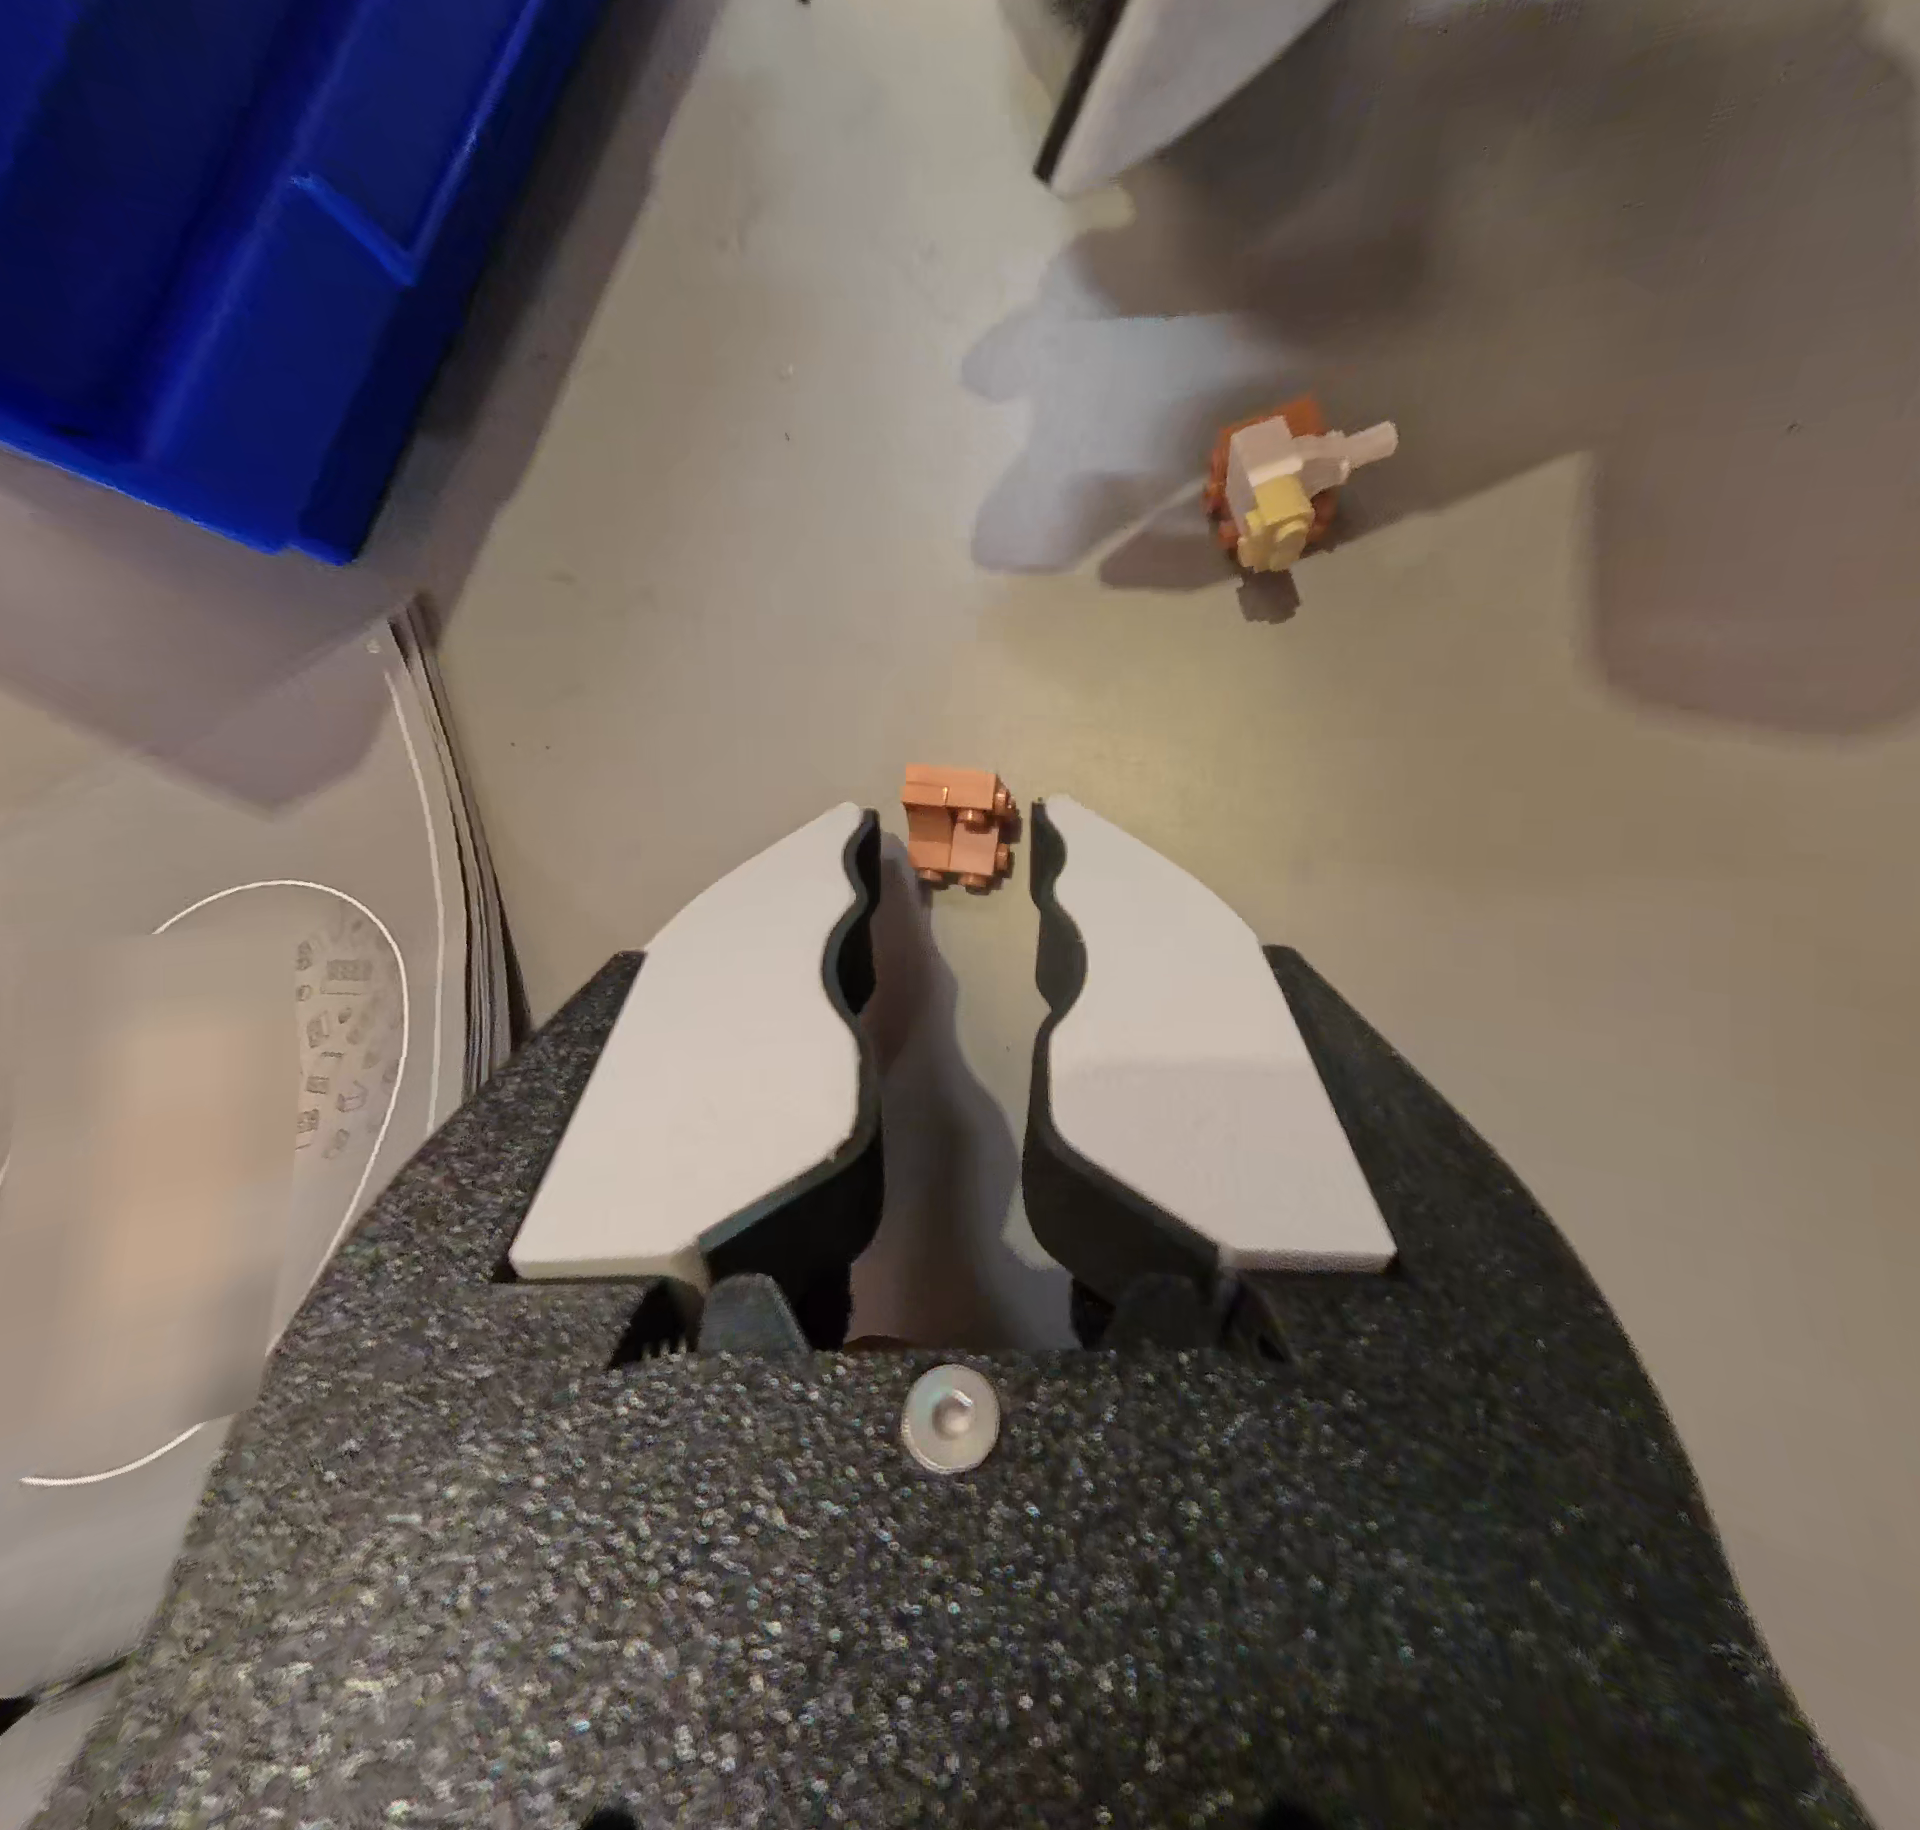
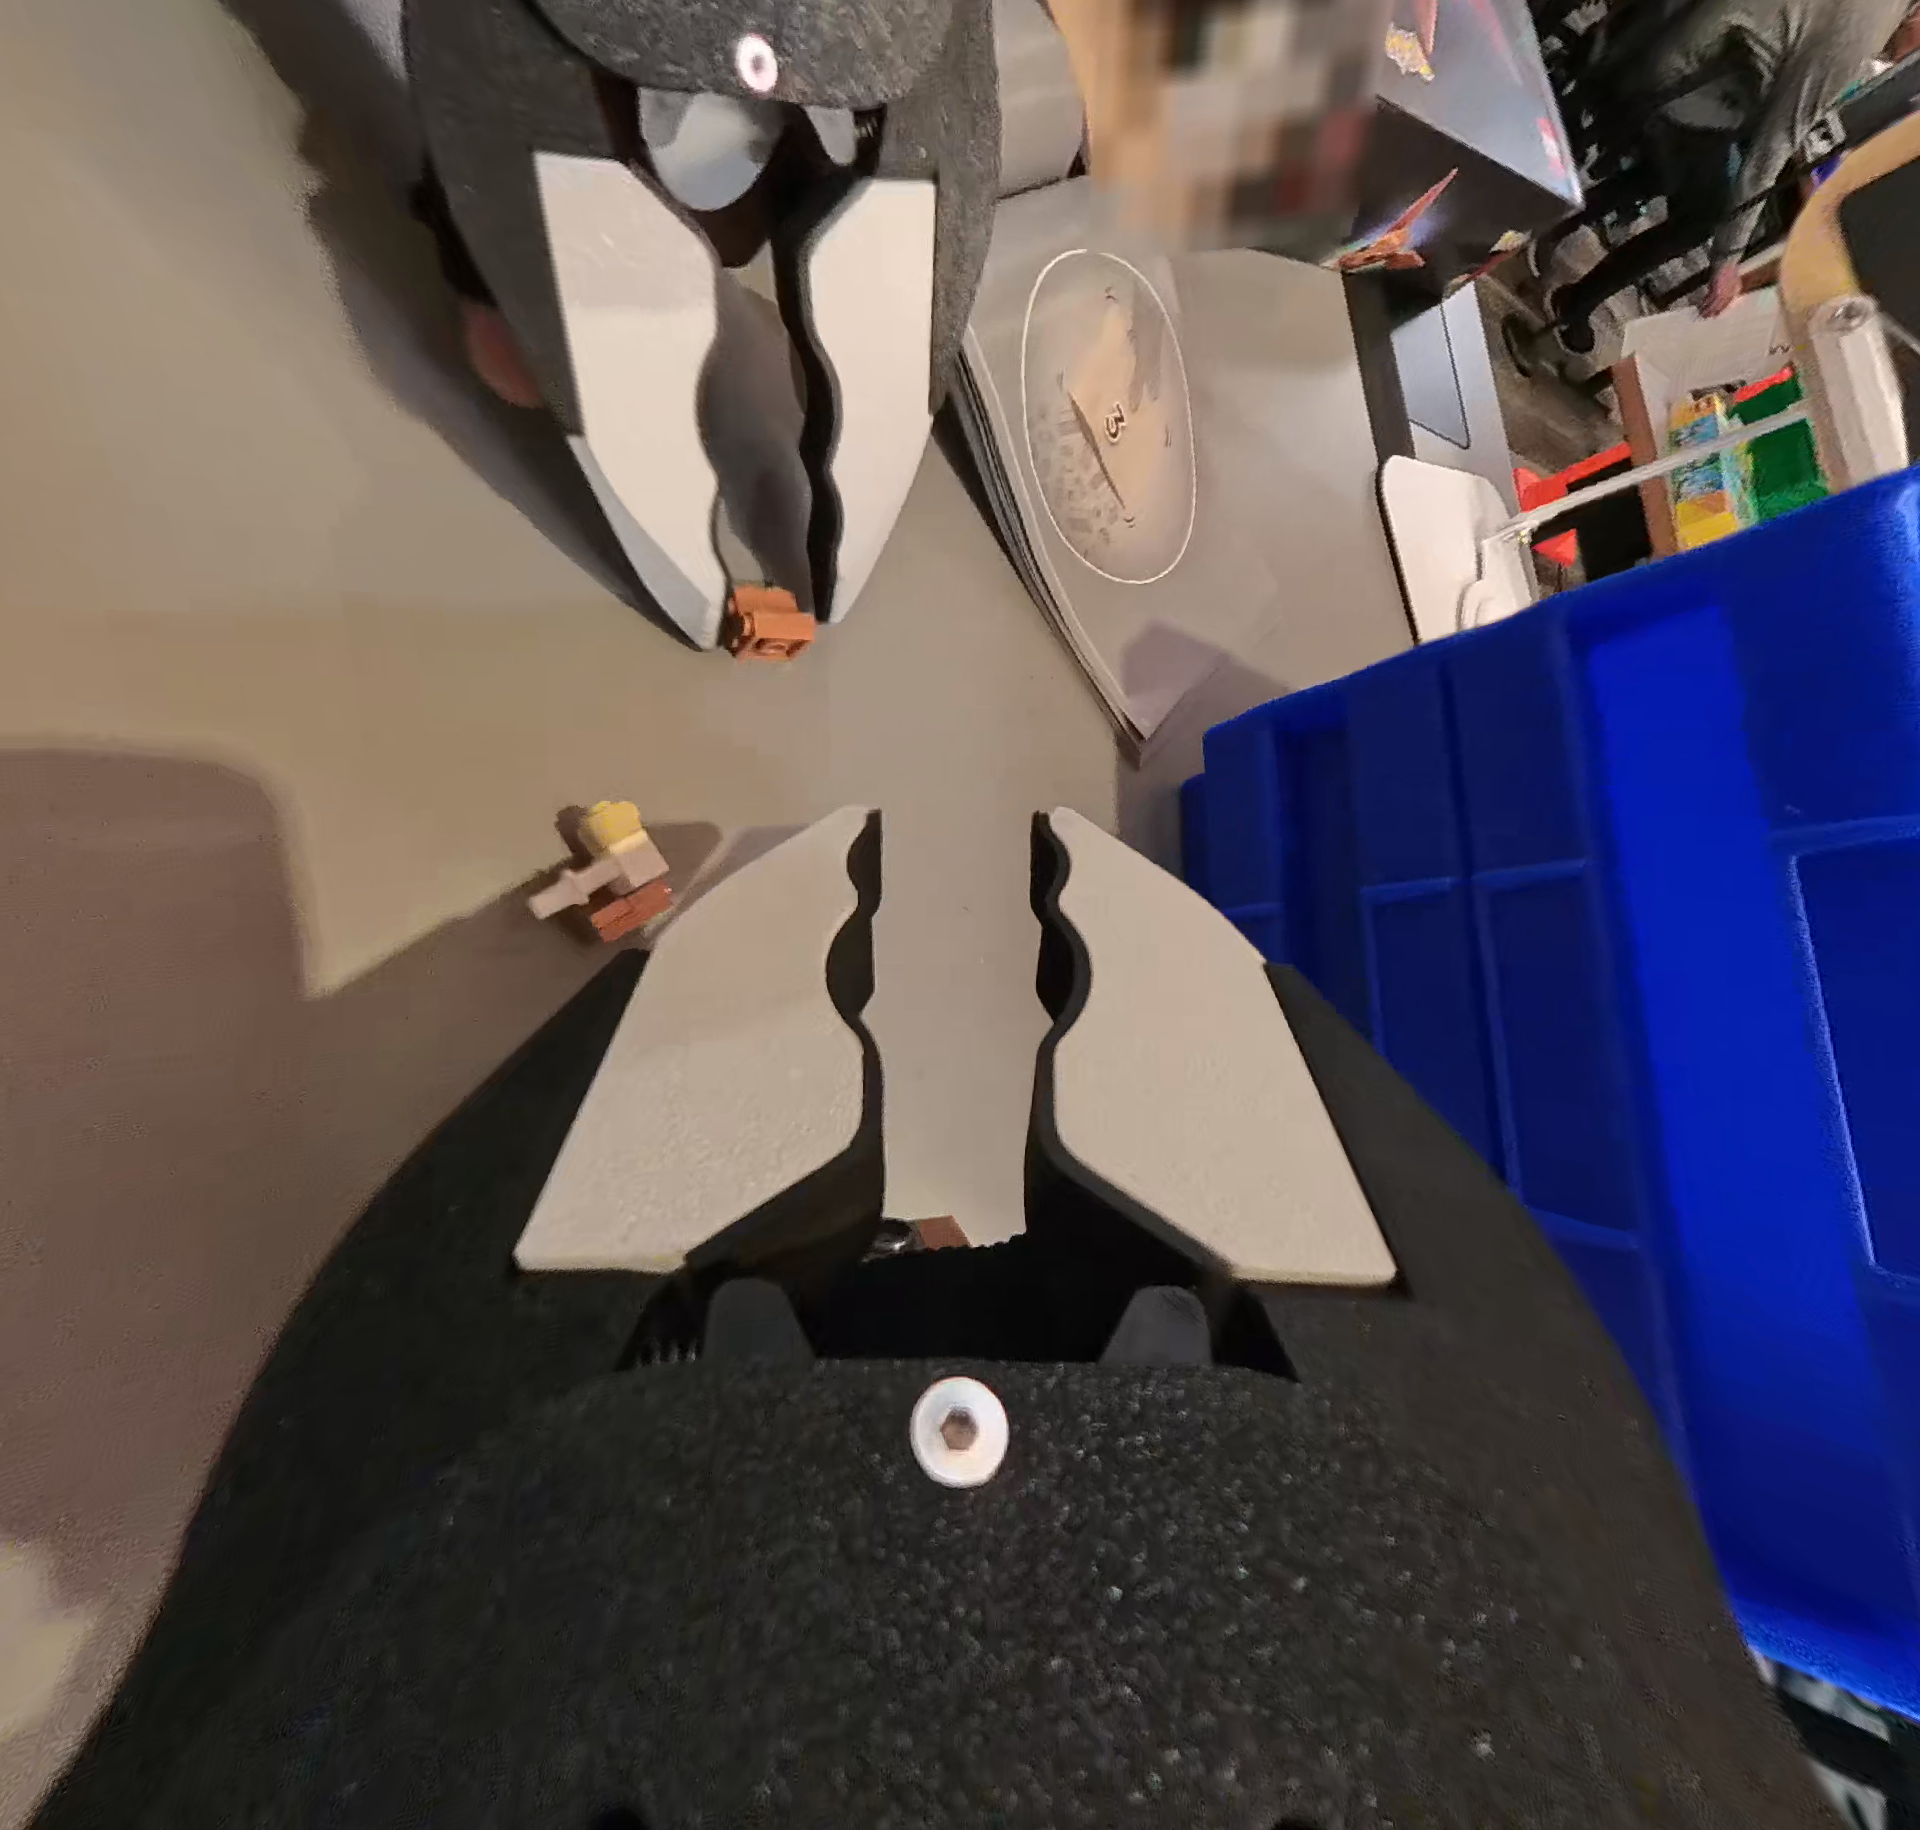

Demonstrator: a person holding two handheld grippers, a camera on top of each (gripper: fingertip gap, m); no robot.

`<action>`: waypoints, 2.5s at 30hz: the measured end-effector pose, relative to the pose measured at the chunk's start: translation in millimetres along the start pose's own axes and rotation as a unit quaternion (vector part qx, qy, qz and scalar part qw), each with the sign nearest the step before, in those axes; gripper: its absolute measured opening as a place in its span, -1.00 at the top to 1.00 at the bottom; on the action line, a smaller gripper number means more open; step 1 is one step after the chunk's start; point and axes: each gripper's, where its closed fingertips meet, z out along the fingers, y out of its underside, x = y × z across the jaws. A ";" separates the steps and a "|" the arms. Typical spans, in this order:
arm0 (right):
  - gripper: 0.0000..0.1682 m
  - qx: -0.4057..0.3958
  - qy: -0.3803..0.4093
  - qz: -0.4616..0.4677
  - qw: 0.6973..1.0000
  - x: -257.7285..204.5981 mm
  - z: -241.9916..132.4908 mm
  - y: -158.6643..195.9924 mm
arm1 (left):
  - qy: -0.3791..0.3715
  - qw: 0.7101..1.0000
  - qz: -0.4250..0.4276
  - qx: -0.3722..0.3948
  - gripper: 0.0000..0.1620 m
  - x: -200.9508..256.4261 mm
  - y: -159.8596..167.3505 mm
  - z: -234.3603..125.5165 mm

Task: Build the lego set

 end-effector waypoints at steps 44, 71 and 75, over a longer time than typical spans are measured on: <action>0.63 0.059 0.027 -0.122 0.990 -25.9 -22.5 -7.9 | 0.037 0.975 -0.015 0.219 0.86 31.3 -90.4 -22.3; 0.74 0.072 0.260 -0.201 0.942 13.1 -31.9 -36.5 | -0.002 0.941 -0.065 0.333 0.55 11.4 -115.4 -52.4; 0.74 0.050 0.280 -0.244 0.927 10.7 -28.0 -36.4 | -0.026 0.943 -0.049 0.328 0.54 12.9 -118.0 -50.3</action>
